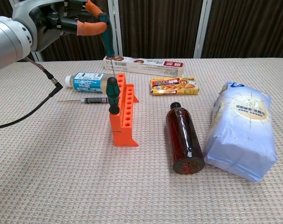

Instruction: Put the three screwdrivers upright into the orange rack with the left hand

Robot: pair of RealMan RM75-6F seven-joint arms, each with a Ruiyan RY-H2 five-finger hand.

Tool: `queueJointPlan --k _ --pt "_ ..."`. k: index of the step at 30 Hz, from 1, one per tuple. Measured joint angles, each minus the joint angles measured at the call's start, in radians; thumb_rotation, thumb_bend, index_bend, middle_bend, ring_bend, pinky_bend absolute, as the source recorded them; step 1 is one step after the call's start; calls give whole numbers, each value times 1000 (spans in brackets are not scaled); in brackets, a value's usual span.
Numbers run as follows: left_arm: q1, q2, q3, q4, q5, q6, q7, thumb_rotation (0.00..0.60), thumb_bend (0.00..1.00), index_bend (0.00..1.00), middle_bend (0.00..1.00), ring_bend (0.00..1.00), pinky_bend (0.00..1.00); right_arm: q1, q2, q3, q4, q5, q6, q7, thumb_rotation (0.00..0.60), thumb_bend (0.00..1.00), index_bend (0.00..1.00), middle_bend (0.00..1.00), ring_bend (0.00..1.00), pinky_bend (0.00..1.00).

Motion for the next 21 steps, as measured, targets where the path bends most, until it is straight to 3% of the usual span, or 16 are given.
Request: queueJointPlan --k 21 --pt "-2 -38 32 30 10 3 -14 600 389 618 92 0 0 0 -2 1 12 12 -11 12 600 0 0 0 0 0"
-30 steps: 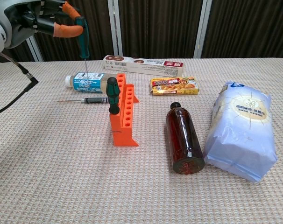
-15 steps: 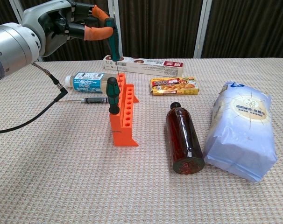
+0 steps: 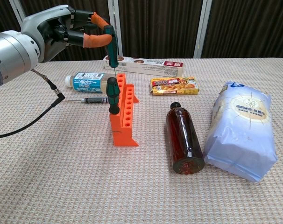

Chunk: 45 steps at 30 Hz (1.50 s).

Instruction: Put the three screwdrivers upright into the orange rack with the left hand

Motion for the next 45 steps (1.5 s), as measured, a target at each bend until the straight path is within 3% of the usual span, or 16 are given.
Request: queueJointPlan --k 20,45 --pt "10 -6 17 23 0 -12 -10 600 388 618 91 0 0 1 -2 0 2 3 -6 0 600 0 0 0 0 0" --pt "6 -140 94 199 91 22 43 600 389 602 83 0 0 -2 -4 1 3 13 -10 -2 600 0 0 0 0 0"
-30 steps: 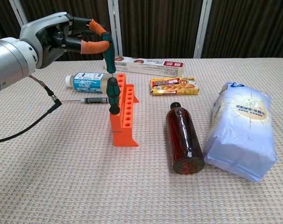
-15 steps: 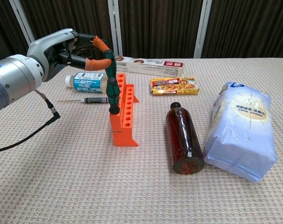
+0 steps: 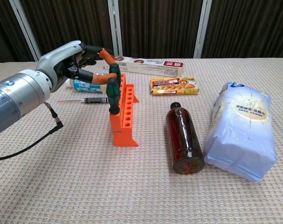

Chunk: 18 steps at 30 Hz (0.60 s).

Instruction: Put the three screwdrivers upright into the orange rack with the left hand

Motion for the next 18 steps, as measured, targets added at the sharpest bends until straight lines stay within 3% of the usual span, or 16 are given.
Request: queueJointPlan --k 5,10,18 --pt "4 -4 0 7 10 5 2 600 387 552 58 0 0 1 0 0 1 1 -3 1 600 0 0 0 0 0" --pt "7 1 1 4 16 2 9 600 385 442 4 0 0 2 -1 0 1 1 -4 1 600 0 0 0 0 0" --pt "9 6 5 -1 17 -7 21 600 375 256 0 0 0 1 -1 1 2 3 -5 2 600 0 0 0 0 0"
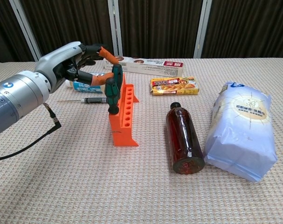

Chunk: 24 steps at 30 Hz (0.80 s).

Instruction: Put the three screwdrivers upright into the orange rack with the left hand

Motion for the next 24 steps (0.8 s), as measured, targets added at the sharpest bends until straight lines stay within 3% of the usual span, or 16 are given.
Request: queueJointPlan --k 3,10,17,24 --pt "1 2 1 -3 2 0 3 600 371 184 0 0 0 -1 0 0 0 0 1 0 600 0 0 0 0 0" --pt "13 18 -3 -25 26 23 -8 600 364 176 0 0 0 0 0 1 -1 0 1 -1 600 0 0 0 0 0" --pt "36 93 -17 -70 44 52 -9 600 431 288 0 0 0 1 0 2 -1 -1 0 -2 600 0 0 0 0 0" --pt "35 177 -15 -50 -18 18 164 600 477 382 0 0 0 6 -1 2 0 -3 -5 -2 600 0 0 0 0 0"
